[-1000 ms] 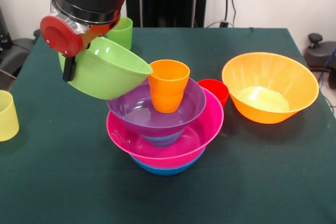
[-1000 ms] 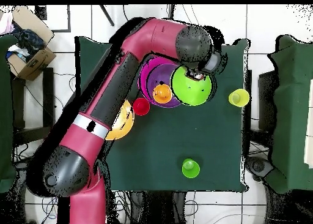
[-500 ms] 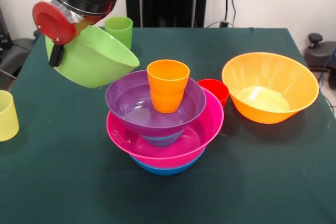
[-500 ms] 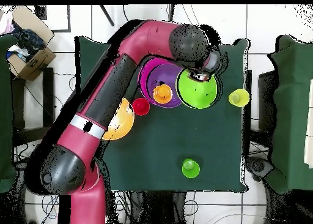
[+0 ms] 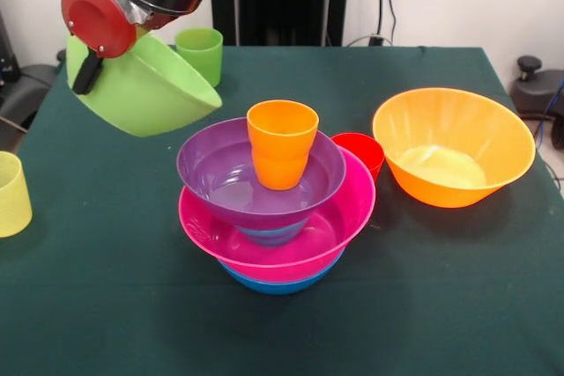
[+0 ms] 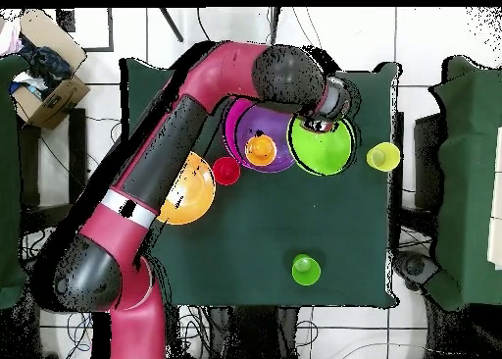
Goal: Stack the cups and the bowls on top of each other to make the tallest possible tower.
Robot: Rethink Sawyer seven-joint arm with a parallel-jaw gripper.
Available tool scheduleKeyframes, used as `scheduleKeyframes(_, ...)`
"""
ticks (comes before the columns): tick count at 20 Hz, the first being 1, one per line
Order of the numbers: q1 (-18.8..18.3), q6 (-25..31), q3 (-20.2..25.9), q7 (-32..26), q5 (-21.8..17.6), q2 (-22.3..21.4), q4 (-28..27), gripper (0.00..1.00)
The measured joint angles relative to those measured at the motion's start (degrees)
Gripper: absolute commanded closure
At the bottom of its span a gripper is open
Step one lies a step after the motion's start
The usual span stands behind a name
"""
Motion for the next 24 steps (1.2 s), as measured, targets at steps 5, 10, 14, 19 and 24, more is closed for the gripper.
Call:
scheduleKeyframes(5, 0.54, 4.32, -3.50, 0.02, 0.00, 2.25, 1.62, 1.00)
scheduleKeyframes(10, 0.58, 6.24, -7.11, 0.28, -0.01, 4.35, 2.33, 1.00)
scheduleKeyframes(14, 0.60, 6.30, -9.90, 1.31, 0.00, 5.73, 2.37, 1.00)
scheduleKeyframes(19, 0.62, 6.30, -12.33, 2.70, 0.10, 6.59, 2.37, 1.00)
scheduleKeyframes(24, 0.83, 6.30, -14.24, 4.81, 0.43, 7.11, 2.36, 1.00)
